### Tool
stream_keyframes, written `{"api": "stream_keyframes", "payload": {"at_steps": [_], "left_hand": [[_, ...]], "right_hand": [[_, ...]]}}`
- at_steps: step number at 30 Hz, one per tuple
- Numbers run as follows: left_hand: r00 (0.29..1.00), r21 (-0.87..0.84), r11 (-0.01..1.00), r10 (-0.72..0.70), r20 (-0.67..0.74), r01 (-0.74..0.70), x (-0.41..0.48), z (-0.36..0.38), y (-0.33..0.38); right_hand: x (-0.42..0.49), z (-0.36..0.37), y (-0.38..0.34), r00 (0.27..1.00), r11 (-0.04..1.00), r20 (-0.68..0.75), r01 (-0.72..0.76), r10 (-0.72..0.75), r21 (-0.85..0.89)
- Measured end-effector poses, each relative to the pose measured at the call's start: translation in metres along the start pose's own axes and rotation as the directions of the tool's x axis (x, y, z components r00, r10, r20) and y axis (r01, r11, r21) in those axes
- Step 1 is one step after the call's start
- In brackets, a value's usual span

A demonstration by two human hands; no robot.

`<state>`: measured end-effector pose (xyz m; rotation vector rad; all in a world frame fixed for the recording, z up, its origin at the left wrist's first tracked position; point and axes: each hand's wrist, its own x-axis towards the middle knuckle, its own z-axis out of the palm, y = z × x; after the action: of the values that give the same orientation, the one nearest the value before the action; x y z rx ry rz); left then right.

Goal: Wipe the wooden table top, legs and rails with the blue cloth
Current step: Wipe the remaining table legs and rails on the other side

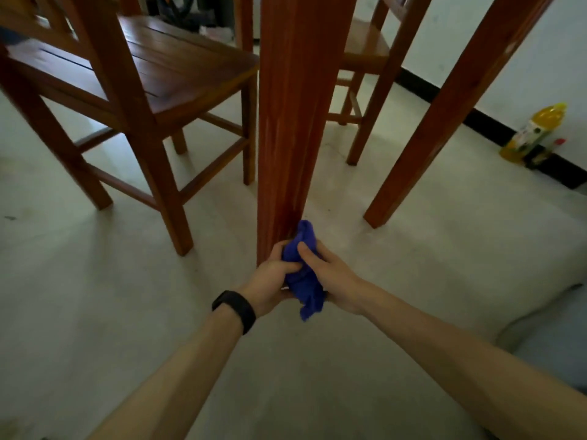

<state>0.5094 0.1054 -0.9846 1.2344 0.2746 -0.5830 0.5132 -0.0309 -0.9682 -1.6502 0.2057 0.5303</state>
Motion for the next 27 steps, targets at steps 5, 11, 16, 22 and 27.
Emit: {"api": "stream_keyframes", "payload": {"at_steps": [5, 11, 16, 22, 27], "left_hand": [[0.991, 0.279, 0.953, -0.105, -0.079, 0.123, -0.015, -0.019, 0.018], [0.877, 0.520, 0.850, 0.310, -0.367, -0.084, -0.012, -0.048, 0.037], [0.857, 0.594, 0.748, 0.483, -0.180, -0.297, -0.001, -0.020, 0.050], [0.796, 0.674, 0.676, 0.566, -0.214, -0.299, 0.005, -0.014, 0.049], [0.829, 0.717, 0.662, 0.513, -0.222, -0.217, 0.000, -0.020, 0.061]], "right_hand": [[0.027, 0.018, 0.053, 0.988, 0.995, -0.139, 0.065, -0.075, -0.073], [0.047, 0.028, 0.136, 0.897, 0.973, -0.401, -0.109, 0.184, 0.201], [0.071, 0.063, 0.138, 0.890, 0.928, -0.339, -0.199, 0.306, 0.315], [0.085, 0.085, 0.098, 0.884, 0.879, -0.294, -0.223, 0.365, 0.421], [0.051, 0.097, 0.080, 0.868, 0.865, -0.486, 0.315, -0.098, 0.390]]}}
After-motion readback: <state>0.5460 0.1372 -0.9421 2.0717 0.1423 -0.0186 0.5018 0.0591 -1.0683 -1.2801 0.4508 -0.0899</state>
